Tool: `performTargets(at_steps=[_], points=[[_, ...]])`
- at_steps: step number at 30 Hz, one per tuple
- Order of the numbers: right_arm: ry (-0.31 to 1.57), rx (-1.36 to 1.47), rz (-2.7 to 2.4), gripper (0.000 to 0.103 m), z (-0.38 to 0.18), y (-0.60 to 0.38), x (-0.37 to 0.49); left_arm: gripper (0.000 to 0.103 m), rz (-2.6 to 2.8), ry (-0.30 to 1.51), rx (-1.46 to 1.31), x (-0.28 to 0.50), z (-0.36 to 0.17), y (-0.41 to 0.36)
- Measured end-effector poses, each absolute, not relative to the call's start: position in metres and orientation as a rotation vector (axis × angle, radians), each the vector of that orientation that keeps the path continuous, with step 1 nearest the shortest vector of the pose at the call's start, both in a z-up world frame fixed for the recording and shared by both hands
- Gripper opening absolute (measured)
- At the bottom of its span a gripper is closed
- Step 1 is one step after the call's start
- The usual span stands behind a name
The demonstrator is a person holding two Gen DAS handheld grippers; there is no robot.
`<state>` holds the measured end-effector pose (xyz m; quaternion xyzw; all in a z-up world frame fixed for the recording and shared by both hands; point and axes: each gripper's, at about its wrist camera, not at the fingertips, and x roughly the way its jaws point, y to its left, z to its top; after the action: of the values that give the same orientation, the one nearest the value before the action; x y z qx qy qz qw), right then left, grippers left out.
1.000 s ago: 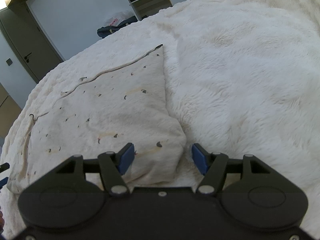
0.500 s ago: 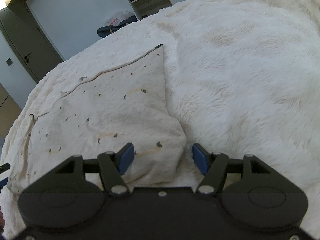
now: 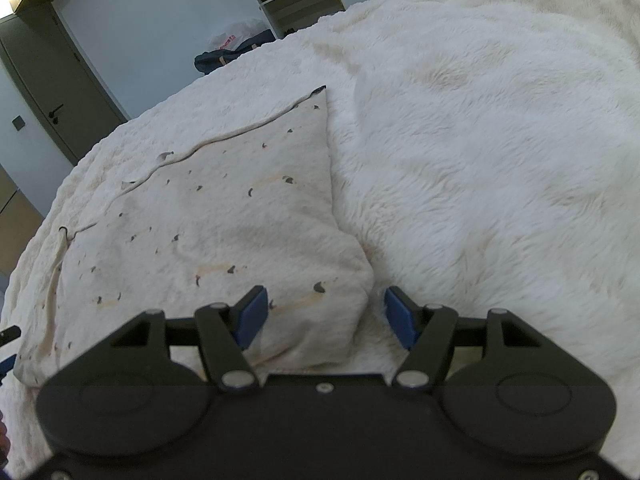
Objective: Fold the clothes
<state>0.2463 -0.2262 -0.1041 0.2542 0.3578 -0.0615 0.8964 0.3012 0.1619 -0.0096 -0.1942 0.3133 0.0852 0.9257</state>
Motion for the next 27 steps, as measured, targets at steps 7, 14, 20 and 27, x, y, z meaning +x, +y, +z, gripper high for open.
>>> performTargets(at_steps=[7, 14, 20, 27], points=[[0.742, 0.526, -0.126, 0.063, -0.1043, -0.2265, 0.247, 0.078, 0.174, 0.643, -0.395, 0.3017, -0.0094, 0.1609], [0.743, 0.523, -0.125, 0.063, -0.1047, -0.2274, 0.2469, 0.078, 0.173, 0.646, -0.392, 0.3013, -0.0093, 0.1607], [0.743, 0.523, -0.126, 0.063, -0.104, -0.2263, 0.2472, 0.078, 0.176, 0.644, -0.398, 0.3006, -0.009, 0.1615], [0.744, 0.521, -0.128, 0.063, -0.1036, -0.2254, 0.2485, 0.078, 0.173, 0.644, -0.392, 0.3006, -0.0086, 0.1604]])
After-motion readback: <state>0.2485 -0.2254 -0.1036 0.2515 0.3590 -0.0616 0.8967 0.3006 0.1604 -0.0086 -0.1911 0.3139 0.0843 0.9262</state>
